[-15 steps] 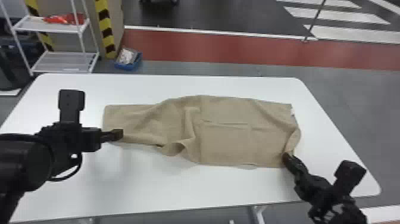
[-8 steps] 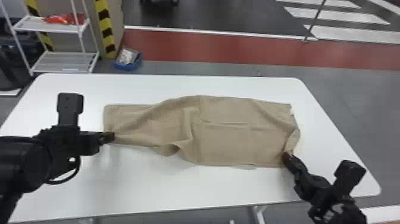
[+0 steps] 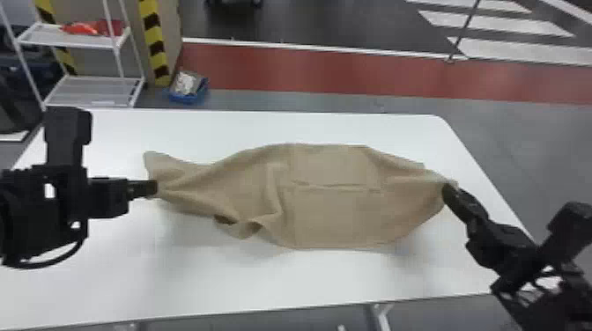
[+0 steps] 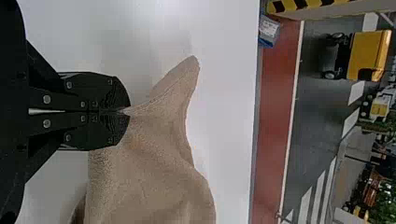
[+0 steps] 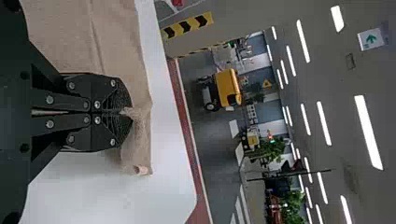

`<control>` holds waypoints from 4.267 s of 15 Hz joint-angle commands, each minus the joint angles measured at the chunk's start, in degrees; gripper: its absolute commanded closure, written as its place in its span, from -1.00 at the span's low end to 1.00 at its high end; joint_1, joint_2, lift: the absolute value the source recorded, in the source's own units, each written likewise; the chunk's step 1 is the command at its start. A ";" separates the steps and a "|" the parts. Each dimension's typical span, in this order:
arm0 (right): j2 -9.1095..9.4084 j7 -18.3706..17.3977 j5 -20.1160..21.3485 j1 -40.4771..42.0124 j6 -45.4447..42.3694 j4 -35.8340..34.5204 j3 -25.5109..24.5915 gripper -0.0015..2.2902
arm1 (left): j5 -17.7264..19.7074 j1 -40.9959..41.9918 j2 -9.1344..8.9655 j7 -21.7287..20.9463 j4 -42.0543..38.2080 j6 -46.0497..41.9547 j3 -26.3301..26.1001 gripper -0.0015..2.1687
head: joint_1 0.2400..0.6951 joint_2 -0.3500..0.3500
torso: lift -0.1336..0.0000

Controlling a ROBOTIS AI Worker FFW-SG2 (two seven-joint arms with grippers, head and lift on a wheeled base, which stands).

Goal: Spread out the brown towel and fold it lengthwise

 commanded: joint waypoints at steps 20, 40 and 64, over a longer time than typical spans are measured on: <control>-4.23 -6.52 -1.26 -17.72 -1.56 20.87 0.73 0.45 | -11.62 -17.69 -8.59 3.76 40.88 -60.86 -23.81 -0.99 | 0.81 -0.71 | -0.80; -2.56 -3.18 -2.58 -9.37 -11.76 22.36 -0.14 0.45 | -5.29 8.24 0.55 0.07 12.67 -39.94 -14.05 -0.95 | 1.00 -0.80 | -0.80; -2.03 -3.26 -4.25 -6.03 -10.18 15.33 0.21 0.45 | -17.59 4.11 3.19 -23.84 36.58 -71.76 -14.32 -0.80 | 1.00 -0.67 | -0.80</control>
